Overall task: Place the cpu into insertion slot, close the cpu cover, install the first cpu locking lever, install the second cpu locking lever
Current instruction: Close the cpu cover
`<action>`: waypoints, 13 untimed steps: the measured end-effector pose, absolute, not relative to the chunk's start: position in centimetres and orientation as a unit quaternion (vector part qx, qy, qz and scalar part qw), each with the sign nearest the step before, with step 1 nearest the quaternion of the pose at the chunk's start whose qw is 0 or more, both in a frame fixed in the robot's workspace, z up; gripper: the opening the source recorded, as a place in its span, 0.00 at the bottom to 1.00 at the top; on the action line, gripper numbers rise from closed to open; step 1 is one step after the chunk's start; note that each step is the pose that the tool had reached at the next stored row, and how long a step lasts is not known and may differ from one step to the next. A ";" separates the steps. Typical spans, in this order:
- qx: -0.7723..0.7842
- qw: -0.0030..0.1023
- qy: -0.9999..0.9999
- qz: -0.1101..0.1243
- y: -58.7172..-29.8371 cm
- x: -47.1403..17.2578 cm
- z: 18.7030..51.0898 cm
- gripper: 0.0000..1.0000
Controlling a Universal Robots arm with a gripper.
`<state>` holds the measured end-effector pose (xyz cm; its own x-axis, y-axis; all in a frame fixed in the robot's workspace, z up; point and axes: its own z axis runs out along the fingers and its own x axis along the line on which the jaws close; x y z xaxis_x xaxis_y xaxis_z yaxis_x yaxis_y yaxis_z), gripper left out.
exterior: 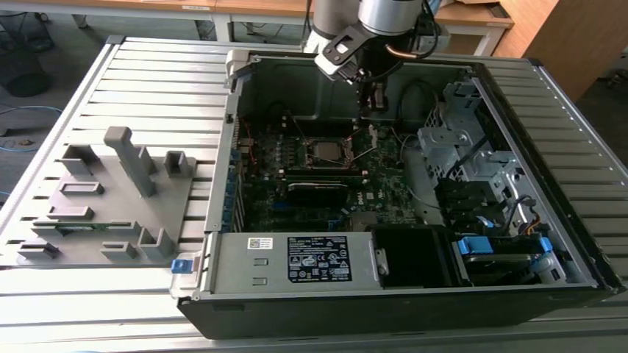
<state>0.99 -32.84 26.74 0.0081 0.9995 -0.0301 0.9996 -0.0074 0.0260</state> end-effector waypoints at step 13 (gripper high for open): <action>0.710 0.020 0.704 -0.001 -32.8 3.6 26.6 0.10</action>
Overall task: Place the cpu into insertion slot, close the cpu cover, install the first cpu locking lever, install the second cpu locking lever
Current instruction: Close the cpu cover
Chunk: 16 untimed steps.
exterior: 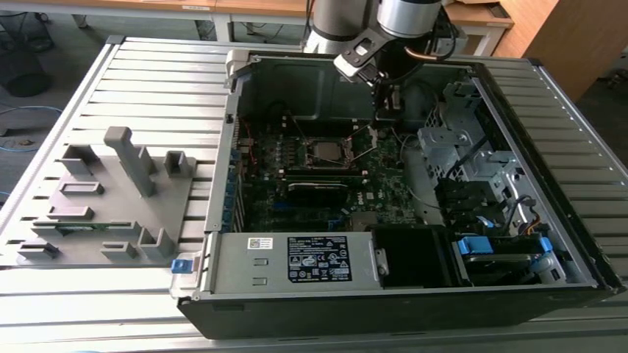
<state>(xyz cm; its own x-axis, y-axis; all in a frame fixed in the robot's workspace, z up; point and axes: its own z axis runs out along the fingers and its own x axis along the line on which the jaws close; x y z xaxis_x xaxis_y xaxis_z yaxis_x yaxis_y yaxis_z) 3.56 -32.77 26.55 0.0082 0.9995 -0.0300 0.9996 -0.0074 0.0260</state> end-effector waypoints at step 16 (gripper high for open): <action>0.710 0.020 0.704 -0.002 -32.7 4.9 26.5 0.10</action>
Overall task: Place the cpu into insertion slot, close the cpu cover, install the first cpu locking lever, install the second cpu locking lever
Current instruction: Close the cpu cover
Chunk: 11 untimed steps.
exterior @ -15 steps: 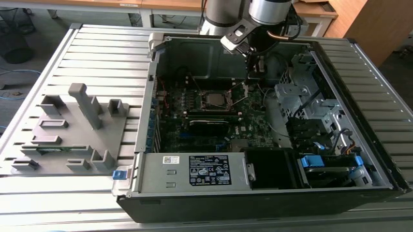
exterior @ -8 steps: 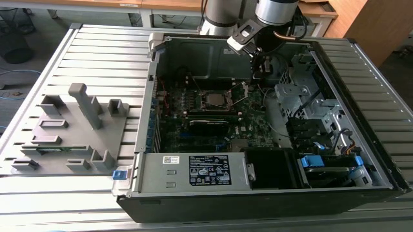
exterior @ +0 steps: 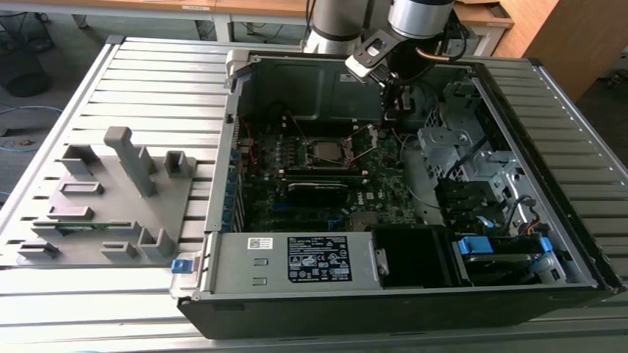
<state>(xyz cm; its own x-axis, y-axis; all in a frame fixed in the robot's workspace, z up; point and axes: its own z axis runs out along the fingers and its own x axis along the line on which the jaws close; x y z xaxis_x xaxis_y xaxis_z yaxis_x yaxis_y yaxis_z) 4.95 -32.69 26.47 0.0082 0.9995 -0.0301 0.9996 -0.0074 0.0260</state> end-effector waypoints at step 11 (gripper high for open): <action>0.710 0.020 0.704 -0.001 -32.7 5.0 26.0 0.10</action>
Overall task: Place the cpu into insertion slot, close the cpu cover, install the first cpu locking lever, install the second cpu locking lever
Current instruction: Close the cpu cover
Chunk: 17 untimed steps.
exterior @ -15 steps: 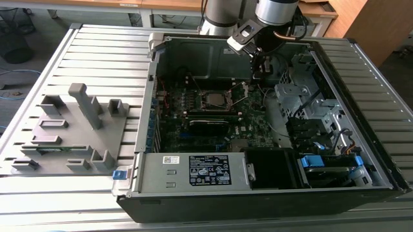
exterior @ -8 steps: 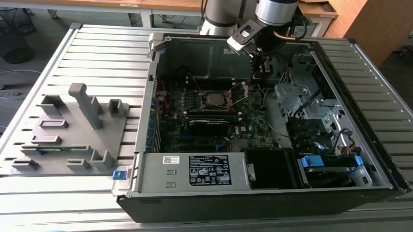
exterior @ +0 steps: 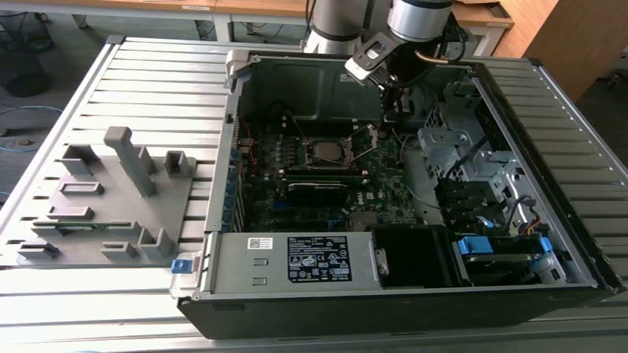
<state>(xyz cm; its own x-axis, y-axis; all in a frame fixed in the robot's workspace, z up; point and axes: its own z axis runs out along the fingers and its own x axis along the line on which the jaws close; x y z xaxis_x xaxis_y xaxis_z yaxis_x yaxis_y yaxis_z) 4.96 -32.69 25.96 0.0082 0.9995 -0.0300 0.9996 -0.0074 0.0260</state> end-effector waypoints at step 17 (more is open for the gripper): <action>0.710 0.020 0.704 -0.002 -32.6 5.4 24.4 0.10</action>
